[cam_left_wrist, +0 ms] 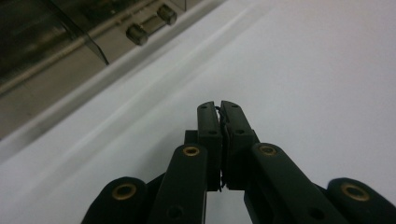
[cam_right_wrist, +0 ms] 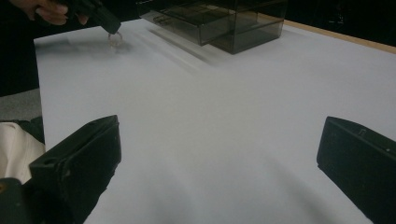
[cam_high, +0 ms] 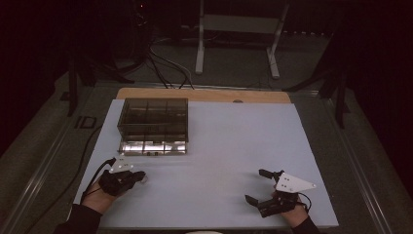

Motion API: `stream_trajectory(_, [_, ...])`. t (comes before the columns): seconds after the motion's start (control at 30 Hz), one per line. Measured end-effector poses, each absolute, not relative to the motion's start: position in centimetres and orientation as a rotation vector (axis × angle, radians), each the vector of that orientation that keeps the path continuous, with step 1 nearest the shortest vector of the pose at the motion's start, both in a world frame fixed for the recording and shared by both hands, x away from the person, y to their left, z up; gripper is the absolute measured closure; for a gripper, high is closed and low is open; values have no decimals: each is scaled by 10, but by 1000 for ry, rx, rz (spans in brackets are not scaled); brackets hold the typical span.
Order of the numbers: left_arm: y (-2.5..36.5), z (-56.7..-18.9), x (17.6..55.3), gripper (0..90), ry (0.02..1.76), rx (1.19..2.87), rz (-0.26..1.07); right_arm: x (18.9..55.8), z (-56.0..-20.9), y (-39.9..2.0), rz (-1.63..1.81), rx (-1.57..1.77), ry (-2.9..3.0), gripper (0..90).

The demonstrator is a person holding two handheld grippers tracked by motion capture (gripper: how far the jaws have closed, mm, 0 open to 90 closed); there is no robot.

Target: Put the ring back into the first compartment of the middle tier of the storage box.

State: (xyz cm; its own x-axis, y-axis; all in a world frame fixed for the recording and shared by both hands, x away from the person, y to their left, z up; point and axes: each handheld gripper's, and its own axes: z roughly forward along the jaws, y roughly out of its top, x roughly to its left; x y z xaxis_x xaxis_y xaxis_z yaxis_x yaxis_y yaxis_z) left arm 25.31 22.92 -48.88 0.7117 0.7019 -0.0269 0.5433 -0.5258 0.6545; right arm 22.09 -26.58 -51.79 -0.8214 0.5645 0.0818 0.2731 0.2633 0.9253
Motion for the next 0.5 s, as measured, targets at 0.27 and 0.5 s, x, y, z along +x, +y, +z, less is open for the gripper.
stream_trajectory(0.27, [225,-483,251,900,914,2249,313,221,-518,-266,1579,773,2272,0])
stream_trajectory(0.5, [226,-478,250,900,902,2233,307,221,-518,-265,1577,772,2273,0])
